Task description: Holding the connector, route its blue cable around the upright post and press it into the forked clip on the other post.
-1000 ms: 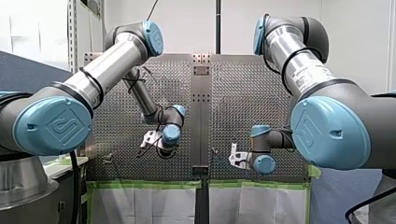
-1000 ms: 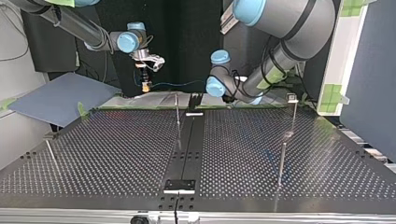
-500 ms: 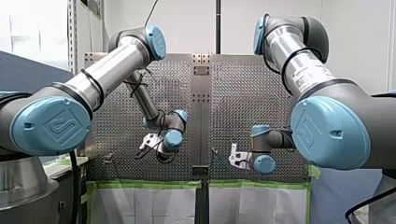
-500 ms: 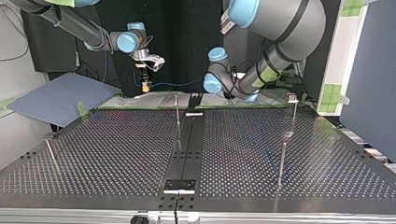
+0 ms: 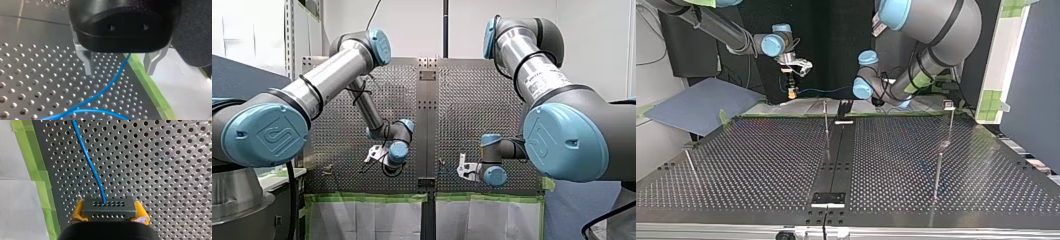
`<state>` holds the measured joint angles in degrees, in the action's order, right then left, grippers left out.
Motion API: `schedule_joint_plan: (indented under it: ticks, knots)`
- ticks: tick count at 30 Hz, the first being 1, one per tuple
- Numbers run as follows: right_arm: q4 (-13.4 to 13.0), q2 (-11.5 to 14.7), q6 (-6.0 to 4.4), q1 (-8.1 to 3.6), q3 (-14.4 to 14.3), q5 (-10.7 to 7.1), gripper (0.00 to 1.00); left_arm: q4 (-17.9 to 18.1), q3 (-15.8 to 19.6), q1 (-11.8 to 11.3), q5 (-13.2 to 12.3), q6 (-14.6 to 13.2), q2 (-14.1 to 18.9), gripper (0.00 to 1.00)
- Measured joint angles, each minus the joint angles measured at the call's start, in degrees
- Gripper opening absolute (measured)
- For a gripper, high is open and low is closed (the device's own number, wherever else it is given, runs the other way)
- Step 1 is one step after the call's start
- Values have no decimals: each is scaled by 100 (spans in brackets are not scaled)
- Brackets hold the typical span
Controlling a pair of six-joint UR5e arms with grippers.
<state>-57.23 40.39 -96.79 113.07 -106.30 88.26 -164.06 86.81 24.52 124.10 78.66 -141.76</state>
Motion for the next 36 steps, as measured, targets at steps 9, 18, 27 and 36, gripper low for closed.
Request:
schedule_joint_plan:
  ticks: [9, 18, 27, 36]
  knots:
    - [6, 0, 3, 0, 0, 1, 0, -213, -223, 40, 102, 3, -254, 100]
    - [30, 0, 13, 0, -1, 2, 0, -386, -504, 111, -46, 46, -593, 100]
    - [69, 0, 22, 2, 27, -1, 0, -228, -577, 118, -441, 249, -627, 100]
    - [266, 1, 71, 0, 131, -1, 0, -306, -731, 182, -782, 498, -964, 100]
